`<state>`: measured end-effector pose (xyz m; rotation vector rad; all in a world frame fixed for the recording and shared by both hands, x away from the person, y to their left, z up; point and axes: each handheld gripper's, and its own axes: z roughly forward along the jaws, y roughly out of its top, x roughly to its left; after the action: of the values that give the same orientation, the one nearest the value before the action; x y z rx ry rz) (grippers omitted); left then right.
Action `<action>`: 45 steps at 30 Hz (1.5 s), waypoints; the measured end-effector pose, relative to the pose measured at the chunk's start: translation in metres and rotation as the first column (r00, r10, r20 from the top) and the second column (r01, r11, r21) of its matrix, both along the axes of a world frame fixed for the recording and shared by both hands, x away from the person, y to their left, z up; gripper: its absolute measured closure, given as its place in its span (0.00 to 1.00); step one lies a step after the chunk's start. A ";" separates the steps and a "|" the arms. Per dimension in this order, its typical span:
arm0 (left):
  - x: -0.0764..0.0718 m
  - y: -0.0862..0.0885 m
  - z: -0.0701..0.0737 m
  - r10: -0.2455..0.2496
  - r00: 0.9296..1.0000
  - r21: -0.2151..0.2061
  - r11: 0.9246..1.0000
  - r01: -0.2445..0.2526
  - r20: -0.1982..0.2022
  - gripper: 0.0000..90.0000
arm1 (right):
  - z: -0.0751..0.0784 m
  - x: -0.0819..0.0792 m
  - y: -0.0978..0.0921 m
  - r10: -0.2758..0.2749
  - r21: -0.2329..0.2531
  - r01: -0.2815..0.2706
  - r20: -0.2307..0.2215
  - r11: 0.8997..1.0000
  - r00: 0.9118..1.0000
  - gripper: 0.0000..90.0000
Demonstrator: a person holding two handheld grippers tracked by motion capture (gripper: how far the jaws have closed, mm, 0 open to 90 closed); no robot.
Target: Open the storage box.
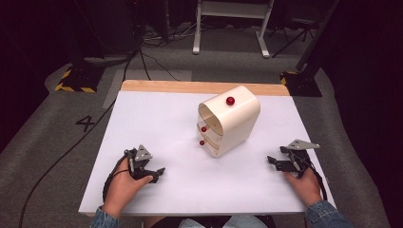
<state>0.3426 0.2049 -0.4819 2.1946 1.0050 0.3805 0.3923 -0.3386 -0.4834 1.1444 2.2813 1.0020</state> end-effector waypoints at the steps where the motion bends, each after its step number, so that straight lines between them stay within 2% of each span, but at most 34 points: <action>1: -0.001 0.001 0.001 -0.001 1.000 -0.010 1.000 0.001 0.003 0.31 | 0.000 0.000 0.000 0.000 0.000 0.000 0.000 1.000 1.000 0.28; 2: -0.001 0.002 0.003 -0.005 1.000 -0.014 1.000 0.005 0.000 0.41 | 0.000 0.000 0.000 0.000 0.000 0.000 0.000 1.000 1.000 0.28; 3: -0.001 0.002 0.004 -0.004 1.000 -0.027 1.000 0.004 0.001 0.41 | 0.000 0.000 0.000 0.000 0.000 0.000 0.000 1.000 1.000 0.28; 7: -0.001 0.003 0.018 -0.030 0.997 -0.070 0.997 0.035 0.074 0.41 | 0.000 0.000 0.000 0.000 -0.001 0.000 0.001 1.000 1.000 0.28; 12: -0.004 0.001 0.038 -0.050 0.988 -0.138 0.988 0.070 0.147 0.44 | 0.000 0.000 0.000 0.000 -0.002 0.000 0.002 1.000 1.000 0.28; 13: -0.004 0.000 0.041 -0.052 0.986 -0.150 0.986 0.075 0.157 0.45 | 0.000 0.000 0.000 -0.001 -0.002 0.001 0.002 1.000 1.000 0.28; 15: -0.005 -0.002 0.045 -0.052 0.989 -0.177 0.981 0.077 0.141 0.49 | 0.000 0.000 0.000 -0.001 -0.002 0.001 0.003 1.000 1.000 0.28; 17: -0.006 -0.004 0.049 -0.050 0.984 -0.181 0.980 0.081 0.170 0.49 | 0.000 0.000 0.000 -0.001 -0.002 0.001 0.002 1.000 1.000 0.28; 19: -0.005 -0.007 0.052 -0.043 0.986 -0.184 0.980 0.074 0.163 0.49 | 0.000 0.000 0.000 -0.002 -0.003 0.002 0.003 1.000 1.000 0.28; 21: -0.004 -0.009 0.055 -0.048 0.981 -0.201 0.976 0.086 0.186 0.50 | 0.000 0.000 0.000 -0.002 -0.003 0.002 0.003 1.000 1.000 0.27; 25: 0.001 -0.018 0.059 -0.079 0.975 -0.229 0.965 0.126 0.207 0.50 | 0.000 0.000 0.000 -0.003 -0.004 0.003 0.003 1.000 1.000 0.27; 28: 0.007 -0.024 0.060 -0.104 0.970 -0.230 0.961 0.155 0.219 0.50 | 0.000 0.000 0.000 -0.004 -0.004 0.004 0.003 1.000 1.000 0.27; 29: 0.008 -0.027 0.060 -0.111 0.970 -0.238 0.957 0.163 0.217 0.50 | 0.000 0.000 0.000 -0.004 -0.004 0.004 0.003 1.000 1.000 0.27; 30: 0.008 -0.027 0.060 -0.111 0.970 -0.238 0.957 0.163 0.217 0.50 | 0.000 0.000 0.000 -0.004 -0.004 0.004 0.003 1.000 1.000 0.27; 31: 0.013 -0.032 0.060 -0.130 0.967 -0.243 0.952 0.184 0.220 0.50 | 0.000 0.000 0.000 -0.005 -0.005 0.005 0.003 1.000 1.000 0.27; 33: 0.016 -0.038 0.060 -0.142 0.965 -0.248 0.949 0.197 0.222 0.50 | 0.000 0.000 0.000 -0.006 -0.005 0.006 0.003 1.000 1.000 0.26; 34: 0.018 -0.041 0.060 -0.150 0.961 -0.238 0.949 0.205 0.231 0.49 | 0.000 0.000 0.000 -0.006 -0.005 0.006 0.003 1.000 1.000 0.26; 35: 0.018 -0.041 0.060 -0.150 0.961 -0.238 0.949 0.205 0.231 0.49 | 0.000 0.000 0.000 -0.007 -0.004 0.007 0.002 1.000 1.000 0.26; 36: 0.021 -0.046 0.061 -0.163 0.957 -0.234 0.947 0.220 0.240 0.49 | 0.000 0.000 0.000 -0.007 -0.005 0.007 0.002 1.000 1.000 0.26; 37: 0.021 -0.046 0.061 -0.163 0.957 -0.234 0.947 0.220 0.240 0.50 | 0.000 0.000 0.000 -0.007 -0.005 0.007 0.002 1.000 1.000 0.26; 38: 0.025 -0.052 0.061 -0.177 0.953 -0.230 0.944 0.235 0.247 0.50 | 0.000 0.000 0.000 -0.007 -0.005 0.007 0.003 1.000 1.000 0.26; 40: 0.027 -0.054 0.061 -0.182 0.952 -0.235 0.942 0.241 0.244 0.49 | 0.000 0.000 0.000 -0.007 -0.006 0.007 0.004 1.000 1.000 0.26; 41: 0.031 -0.060 0.061 -0.192 0.949 -0.234 0.939 0.252 0.251 0.49 | 0.000 0.000 0.000 -0.008 -0.007 0.008 0.004 1.000 1.000 0.26; 45: 0.039 -0.070 0.058 -0.210 0.946 -0.238 0.933 0.269 0.245 0.49 | 0.000 0.000 0.001 -0.010 -0.009 0.010 0.005 1.000 1.000 0.26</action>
<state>0.3812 0.1352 -0.4240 1.9518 0.6194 0.3381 0.3918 -0.3380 -0.4836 1.1476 2.2710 0.9891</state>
